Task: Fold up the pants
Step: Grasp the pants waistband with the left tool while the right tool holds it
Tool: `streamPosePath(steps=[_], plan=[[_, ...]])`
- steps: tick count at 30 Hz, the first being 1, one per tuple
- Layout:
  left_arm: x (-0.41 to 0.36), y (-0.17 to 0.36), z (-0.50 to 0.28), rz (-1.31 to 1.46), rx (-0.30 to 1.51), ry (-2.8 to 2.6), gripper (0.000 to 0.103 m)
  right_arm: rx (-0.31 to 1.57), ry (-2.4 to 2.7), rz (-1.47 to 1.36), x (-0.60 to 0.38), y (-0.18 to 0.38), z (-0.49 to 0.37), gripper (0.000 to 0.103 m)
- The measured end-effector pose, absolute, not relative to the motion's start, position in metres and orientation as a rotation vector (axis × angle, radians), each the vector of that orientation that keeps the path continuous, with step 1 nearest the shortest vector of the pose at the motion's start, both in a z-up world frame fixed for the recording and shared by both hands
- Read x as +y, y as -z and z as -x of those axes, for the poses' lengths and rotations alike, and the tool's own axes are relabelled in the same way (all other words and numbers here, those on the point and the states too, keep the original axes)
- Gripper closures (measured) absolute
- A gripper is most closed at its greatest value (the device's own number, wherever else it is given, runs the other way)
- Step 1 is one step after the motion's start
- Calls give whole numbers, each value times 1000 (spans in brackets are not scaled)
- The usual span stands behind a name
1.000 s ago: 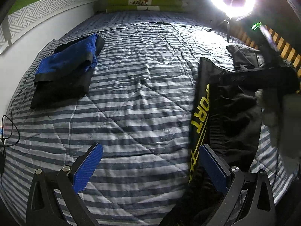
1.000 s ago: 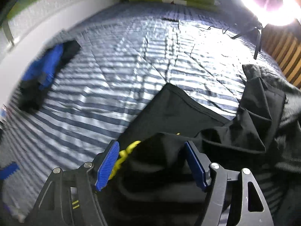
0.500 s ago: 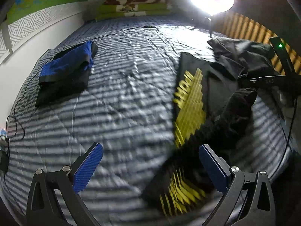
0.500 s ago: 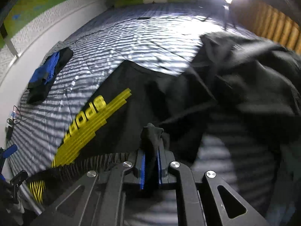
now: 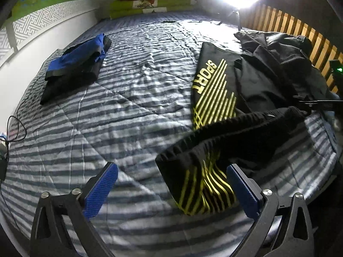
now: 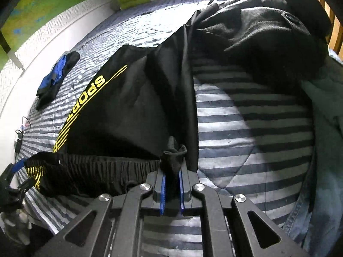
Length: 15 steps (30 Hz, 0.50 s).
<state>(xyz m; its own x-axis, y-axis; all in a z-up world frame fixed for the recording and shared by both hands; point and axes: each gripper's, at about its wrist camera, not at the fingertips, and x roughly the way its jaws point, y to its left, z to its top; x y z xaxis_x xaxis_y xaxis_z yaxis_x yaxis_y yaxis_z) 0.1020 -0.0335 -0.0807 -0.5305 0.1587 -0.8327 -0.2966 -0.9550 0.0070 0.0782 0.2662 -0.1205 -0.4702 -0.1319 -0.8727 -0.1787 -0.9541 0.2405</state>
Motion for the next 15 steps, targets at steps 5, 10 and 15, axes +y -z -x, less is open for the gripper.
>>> streamPosePath(steps=[5,10,15], plan=[[-24,87,-90,1386,168,-2497,74,540,-2622,1567,276,116,-84,94],[-17,54,-96,1278,171,-2551,90,488,-2689,1435,272,72,-102,95],[-17,-28,-104,1070,187,-2670,91,444,-2797,1229,263,-2,-126,95]])
